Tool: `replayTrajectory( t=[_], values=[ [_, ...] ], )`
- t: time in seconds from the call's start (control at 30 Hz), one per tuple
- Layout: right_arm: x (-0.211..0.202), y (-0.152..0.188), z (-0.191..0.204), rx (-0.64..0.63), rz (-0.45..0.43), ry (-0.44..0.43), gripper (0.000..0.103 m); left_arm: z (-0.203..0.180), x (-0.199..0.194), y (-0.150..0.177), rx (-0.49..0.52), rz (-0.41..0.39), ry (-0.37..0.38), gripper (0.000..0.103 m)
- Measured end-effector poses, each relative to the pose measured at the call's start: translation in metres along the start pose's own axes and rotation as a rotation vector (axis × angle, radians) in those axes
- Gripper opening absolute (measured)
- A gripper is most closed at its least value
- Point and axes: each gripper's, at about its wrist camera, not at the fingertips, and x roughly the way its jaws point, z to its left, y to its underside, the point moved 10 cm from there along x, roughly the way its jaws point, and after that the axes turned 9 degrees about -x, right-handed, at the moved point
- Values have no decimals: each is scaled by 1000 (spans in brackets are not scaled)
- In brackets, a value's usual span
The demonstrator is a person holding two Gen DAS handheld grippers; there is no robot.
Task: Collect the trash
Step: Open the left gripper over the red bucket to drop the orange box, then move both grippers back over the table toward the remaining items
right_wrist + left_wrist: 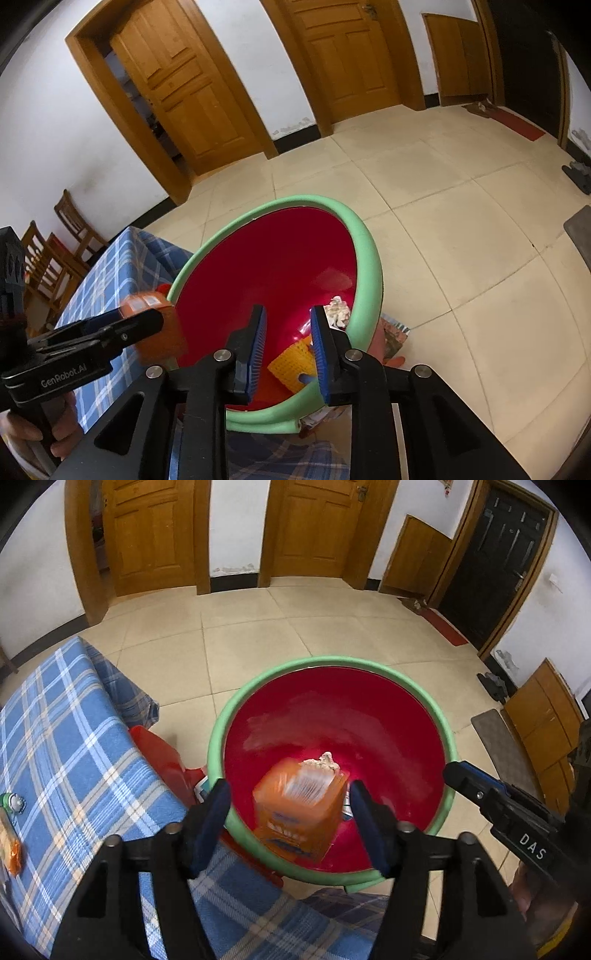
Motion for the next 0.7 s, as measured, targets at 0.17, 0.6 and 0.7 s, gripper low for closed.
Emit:
replayTrajectory(
  t=[0.17,0.6,0.7],
  values=[
    [0,1,-1,11,2,-4,42,9,-1,0,-21,-2,-32,72],
    [0,2,10,1,10,-19,55,36,-21,2,-95,-44,-73,74],
    [-1,2,16,-5,11,-25,60,49,-30,2,-122,-57,-92,75]
  ],
)
